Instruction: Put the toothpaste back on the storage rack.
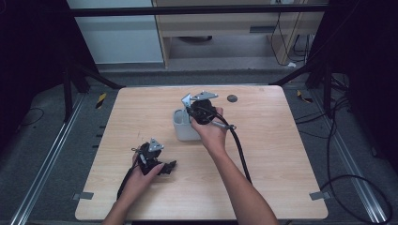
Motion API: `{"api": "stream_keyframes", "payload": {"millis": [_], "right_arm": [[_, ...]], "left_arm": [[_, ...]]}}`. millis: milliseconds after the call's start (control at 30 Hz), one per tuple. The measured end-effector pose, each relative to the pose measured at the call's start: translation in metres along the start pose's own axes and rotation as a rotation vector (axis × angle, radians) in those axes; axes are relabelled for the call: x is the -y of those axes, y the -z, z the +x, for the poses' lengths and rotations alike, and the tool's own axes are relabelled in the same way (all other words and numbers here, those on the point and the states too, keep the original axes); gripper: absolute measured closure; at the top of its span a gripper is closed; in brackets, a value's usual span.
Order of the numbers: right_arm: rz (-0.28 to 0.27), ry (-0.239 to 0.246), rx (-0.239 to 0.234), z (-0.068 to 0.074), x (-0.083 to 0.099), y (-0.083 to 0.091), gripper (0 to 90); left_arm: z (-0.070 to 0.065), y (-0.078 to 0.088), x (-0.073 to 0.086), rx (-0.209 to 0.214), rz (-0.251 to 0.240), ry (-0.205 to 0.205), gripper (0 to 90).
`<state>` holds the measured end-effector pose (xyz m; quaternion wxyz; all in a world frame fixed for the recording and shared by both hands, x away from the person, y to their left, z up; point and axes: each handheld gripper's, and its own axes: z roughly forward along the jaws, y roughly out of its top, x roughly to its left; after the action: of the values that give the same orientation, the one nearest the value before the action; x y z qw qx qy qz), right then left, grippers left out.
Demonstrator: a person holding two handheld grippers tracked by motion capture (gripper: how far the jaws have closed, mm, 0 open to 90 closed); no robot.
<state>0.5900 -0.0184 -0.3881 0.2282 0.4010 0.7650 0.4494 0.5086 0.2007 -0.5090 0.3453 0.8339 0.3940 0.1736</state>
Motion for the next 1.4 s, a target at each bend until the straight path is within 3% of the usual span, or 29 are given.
{"api": "stream_keyframes", "payload": {"millis": [1400], "right_arm": [[0.030,-0.008,-0.001,0.002,-0.003,-0.013,79.5]], "left_arm": [[0.000,0.000,0.000,0.001,-0.001,-0.003,0.0]]}}
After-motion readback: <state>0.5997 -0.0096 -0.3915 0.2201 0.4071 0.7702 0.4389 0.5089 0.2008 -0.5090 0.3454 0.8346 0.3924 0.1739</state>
